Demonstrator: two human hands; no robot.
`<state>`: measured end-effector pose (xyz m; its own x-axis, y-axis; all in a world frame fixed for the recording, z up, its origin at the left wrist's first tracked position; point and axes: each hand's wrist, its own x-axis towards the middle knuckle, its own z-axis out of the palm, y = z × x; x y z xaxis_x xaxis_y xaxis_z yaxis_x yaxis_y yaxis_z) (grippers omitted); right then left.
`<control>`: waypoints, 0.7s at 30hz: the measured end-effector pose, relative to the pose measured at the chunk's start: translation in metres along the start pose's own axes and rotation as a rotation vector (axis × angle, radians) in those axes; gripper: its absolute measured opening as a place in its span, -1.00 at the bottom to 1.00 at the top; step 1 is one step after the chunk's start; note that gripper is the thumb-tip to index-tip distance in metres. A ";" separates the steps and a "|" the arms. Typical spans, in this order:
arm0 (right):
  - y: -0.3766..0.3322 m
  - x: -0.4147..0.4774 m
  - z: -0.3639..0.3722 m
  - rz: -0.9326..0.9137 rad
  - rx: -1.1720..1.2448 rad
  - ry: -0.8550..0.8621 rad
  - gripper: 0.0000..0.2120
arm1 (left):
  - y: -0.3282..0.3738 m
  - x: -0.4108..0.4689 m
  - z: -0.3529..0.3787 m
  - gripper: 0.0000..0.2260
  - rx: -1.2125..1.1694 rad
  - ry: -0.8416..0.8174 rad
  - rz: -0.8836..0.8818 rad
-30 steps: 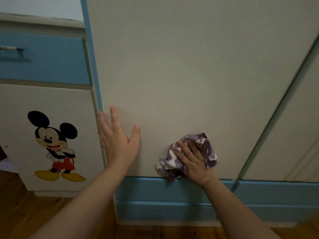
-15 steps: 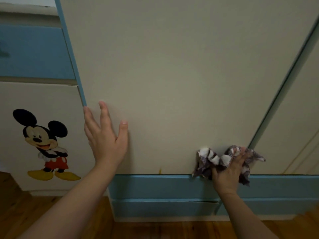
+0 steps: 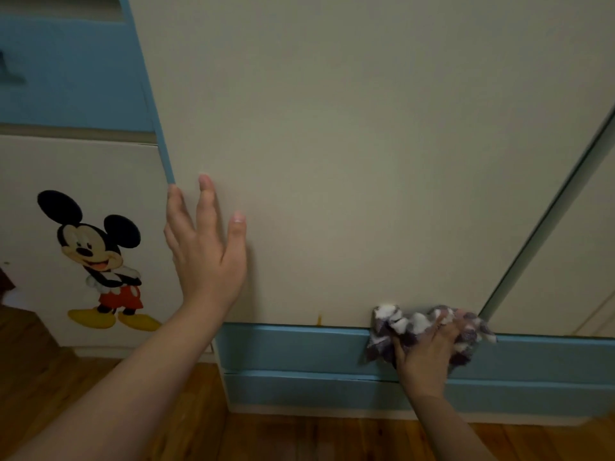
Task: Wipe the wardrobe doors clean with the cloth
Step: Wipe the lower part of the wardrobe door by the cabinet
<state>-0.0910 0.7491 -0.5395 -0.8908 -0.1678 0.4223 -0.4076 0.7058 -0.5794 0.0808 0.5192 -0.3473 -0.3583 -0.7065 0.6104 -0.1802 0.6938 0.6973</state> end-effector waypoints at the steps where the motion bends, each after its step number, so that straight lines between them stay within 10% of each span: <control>1: -0.009 -0.001 0.002 -0.081 -0.055 -0.034 0.15 | -0.001 0.000 -0.001 -0.48 -0.013 -0.003 0.007; 10: -0.066 0.000 0.013 -0.793 -0.378 0.029 0.28 | -0.011 -0.001 -0.010 -0.47 -0.163 -0.027 0.054; 21: -0.117 -0.003 0.042 -1.284 -0.418 0.026 -0.21 | -0.027 -0.006 -0.026 -0.50 -0.228 -0.132 0.004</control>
<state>-0.0491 0.6384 -0.5025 0.0764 -0.8525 0.5172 -0.8479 0.2174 0.4836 0.1117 0.5013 -0.3603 -0.4773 -0.6692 0.5695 0.0272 0.6366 0.7707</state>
